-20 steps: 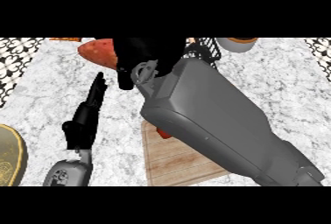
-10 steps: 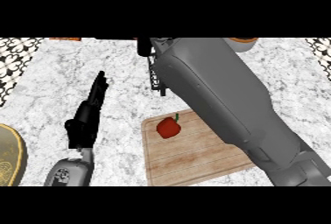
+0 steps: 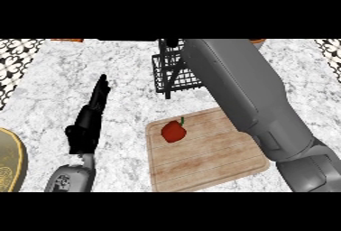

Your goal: Pick the sweet potato from the cutting board and place it in the tiered basket

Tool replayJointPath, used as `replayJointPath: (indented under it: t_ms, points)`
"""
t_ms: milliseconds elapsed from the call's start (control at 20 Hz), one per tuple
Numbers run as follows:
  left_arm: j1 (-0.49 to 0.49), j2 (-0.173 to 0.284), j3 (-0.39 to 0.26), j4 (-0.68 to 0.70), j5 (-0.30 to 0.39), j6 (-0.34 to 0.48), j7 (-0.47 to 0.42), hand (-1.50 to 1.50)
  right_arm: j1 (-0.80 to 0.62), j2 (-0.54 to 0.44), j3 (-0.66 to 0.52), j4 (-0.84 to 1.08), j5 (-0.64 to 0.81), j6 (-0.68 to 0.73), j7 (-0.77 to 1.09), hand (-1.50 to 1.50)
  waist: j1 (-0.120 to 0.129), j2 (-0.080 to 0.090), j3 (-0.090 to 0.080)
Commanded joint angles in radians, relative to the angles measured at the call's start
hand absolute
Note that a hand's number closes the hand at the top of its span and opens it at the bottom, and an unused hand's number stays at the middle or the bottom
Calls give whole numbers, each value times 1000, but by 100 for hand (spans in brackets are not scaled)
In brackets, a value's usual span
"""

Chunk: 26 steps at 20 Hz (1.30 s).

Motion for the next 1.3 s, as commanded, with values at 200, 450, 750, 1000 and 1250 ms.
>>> replayJointPath:
  t_ms: [200, 450, 750, 1000, 1250]
  points:
    - [68, 4, 10, -8, 31, -22, -57, 0, 63, 12, -174, 41, -96, -192, -43, -150, 3, -1, 0]
    - [25, -10, 20, 73, 3, 10, -84, 0, 90, 29, -235, -16, -128, -338, -81, -150, -10, 0, 0]
    - [45, -10, 1, -11, -16, 21, -22, 0, 150, -3, -263, -184, -83, -460, 46, -150, -24, -12, 1]
    - [32, 5, 16, -18, -10, 12, 19, 0, 343, -99, -354, -388, -171, -421, 40, -150, -45, -16, 2]
    - [36, 32, 60, -28, 31, -10, 1, 0, 601, -145, -410, -713, -289, -344, 14, -150, -69, -21, 2]
